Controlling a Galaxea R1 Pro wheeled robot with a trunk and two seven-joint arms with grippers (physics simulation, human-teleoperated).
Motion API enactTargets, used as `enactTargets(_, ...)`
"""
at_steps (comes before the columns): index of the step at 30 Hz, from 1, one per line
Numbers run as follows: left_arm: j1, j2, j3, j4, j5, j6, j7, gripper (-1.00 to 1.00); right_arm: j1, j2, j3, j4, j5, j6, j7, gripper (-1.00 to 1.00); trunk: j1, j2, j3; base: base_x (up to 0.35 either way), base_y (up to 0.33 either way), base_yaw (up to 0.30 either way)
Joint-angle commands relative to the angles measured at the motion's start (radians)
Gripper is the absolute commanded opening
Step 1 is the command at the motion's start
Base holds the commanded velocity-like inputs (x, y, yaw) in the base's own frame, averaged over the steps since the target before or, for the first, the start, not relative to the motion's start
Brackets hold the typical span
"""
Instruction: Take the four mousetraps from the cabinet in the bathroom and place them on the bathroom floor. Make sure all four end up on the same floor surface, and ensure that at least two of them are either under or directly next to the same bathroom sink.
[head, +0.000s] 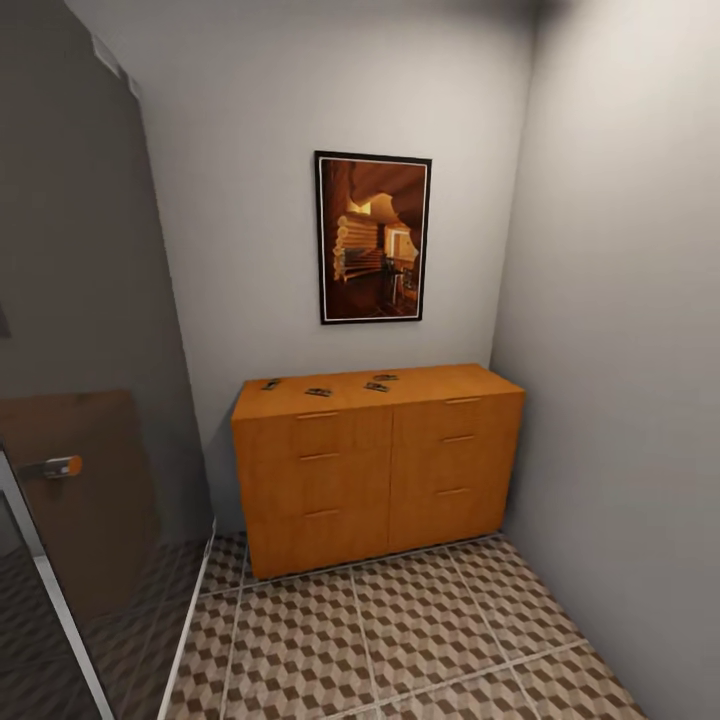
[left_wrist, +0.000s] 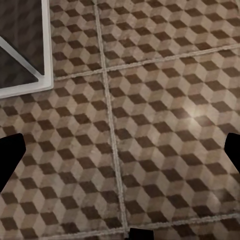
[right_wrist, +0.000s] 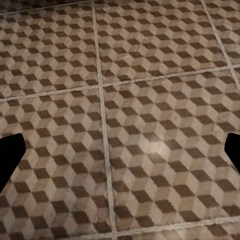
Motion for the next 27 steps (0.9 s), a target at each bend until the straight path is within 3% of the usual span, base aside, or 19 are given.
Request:
enactTargets(1, 0.0, 0.0, 0.0, -0.001, 0.0, -0.002, 0.003, 1.0, -0.001, 0.0, 0.0, 0.001, 0.001, -0.003, 0.002, 1.0, 0.0, -0.001, -0.001, 0.0, -0.028, 0.108)
enactTargets(17, 0.0, -0.002, 0.0, 0.0, -0.001, -0.001, 0.004, 1.0, -0.001, 0.002, 0.0, 0.001, 0.001, -0.002, 0.002, 1.0, 0.0, -0.001, -0.012, 0.08, -0.224, 0.214)
enactTargets(27, 0.0, -0.002, 0.001, 0.0, -0.001, -0.001, 0.004, 1.0, -0.001, 0.002, 0.0, 0.001, 0.001, -0.002, 0.002, 1.0, 0.0, -0.001, -0.014, 0.147, -0.221, 0.055)
